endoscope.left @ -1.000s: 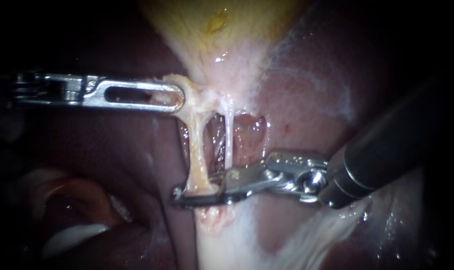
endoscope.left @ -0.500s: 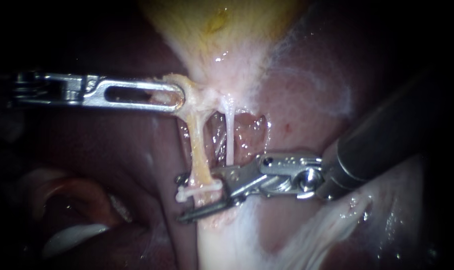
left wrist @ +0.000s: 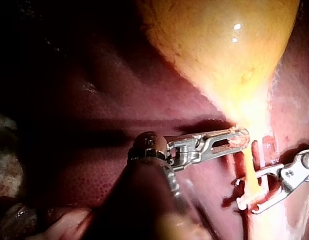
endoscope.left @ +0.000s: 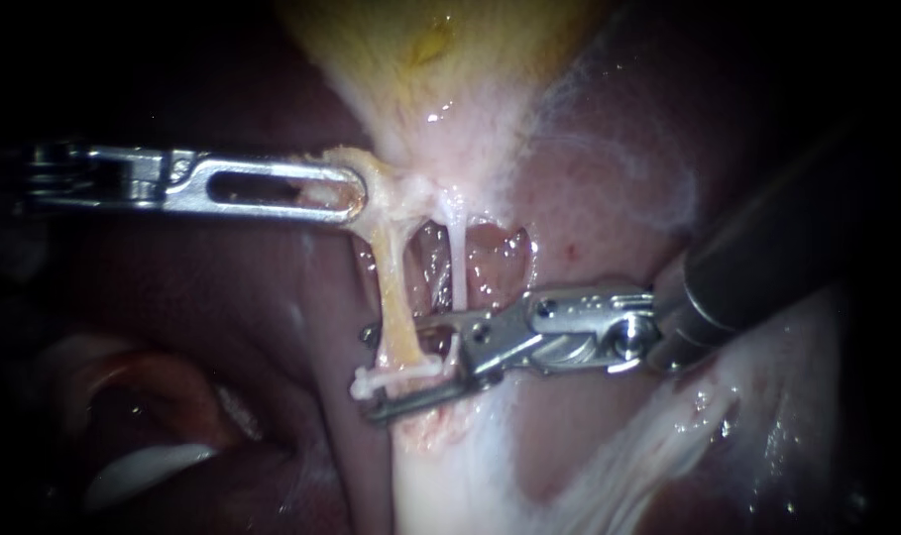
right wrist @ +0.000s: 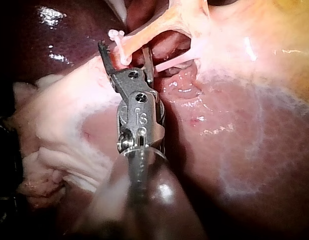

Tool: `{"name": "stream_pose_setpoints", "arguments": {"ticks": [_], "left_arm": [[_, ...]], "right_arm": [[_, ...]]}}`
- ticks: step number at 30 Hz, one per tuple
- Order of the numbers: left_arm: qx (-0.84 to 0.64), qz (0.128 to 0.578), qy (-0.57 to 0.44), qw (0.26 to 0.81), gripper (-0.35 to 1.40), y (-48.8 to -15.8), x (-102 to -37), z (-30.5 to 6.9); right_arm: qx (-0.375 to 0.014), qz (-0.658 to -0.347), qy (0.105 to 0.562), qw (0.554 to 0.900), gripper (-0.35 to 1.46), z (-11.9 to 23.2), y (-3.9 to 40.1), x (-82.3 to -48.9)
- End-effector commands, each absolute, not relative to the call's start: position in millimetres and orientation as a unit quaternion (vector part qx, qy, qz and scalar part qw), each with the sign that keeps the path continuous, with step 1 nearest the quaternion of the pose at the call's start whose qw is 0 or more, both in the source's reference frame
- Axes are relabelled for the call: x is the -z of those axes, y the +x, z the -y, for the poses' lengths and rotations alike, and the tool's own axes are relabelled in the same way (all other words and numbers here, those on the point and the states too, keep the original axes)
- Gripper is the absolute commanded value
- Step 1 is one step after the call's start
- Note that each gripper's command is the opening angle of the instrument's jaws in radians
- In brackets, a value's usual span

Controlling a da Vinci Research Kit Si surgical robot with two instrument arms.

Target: Going back first clip left tube

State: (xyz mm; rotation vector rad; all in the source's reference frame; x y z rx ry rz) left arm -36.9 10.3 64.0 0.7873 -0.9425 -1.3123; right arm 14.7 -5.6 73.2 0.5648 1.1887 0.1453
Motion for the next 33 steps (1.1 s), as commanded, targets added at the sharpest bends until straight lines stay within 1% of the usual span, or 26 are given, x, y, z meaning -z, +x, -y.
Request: {"name": "stream_pose_setpoints", "arguments": {"ticks": [1,9,15,22,26,33], "left_arm": [[0.571,0.41,0.343,0.623,-0.35,-36.9,-64.0,-10.3],[0.571,0.411,0.343,0.623,-0.35,-36.9,-64.1,-10.2],[0.571,0.411,0.343,0.623,-0.35,-36.9,-64.1,-10.2],[0.571,0.411,0.343,0.623,-0.35,-36.8,-64.1,-10.2],[0.571,0.411,0.343,0.623,-0.35,-36.8,-64.1,-10.2],[0.57,0.411,0.343,0.623,-0.35,-36.8,-64.2,-10.3]], "right_arm": [[-0.065,-0.553,0.258,0.789,0.5,5.4,14.4,-73.0],[-0.045,-0.559,0.227,0.796,0.5,3.9,10.5,-71.1],[-0.036,-0.562,0.211,0.799,0.5,1.6,7.4,-68.6],[-0.033,-0.563,0.2,0.801,0.5,-0.2,3.9,-65.7],[-0.034,-0.561,0.193,0.804,0.5,-0.6,2.4,-64.6],[-0.032,-0.562,0.193,0.804,0.5,-0.5,1.0,-64.2]]}}
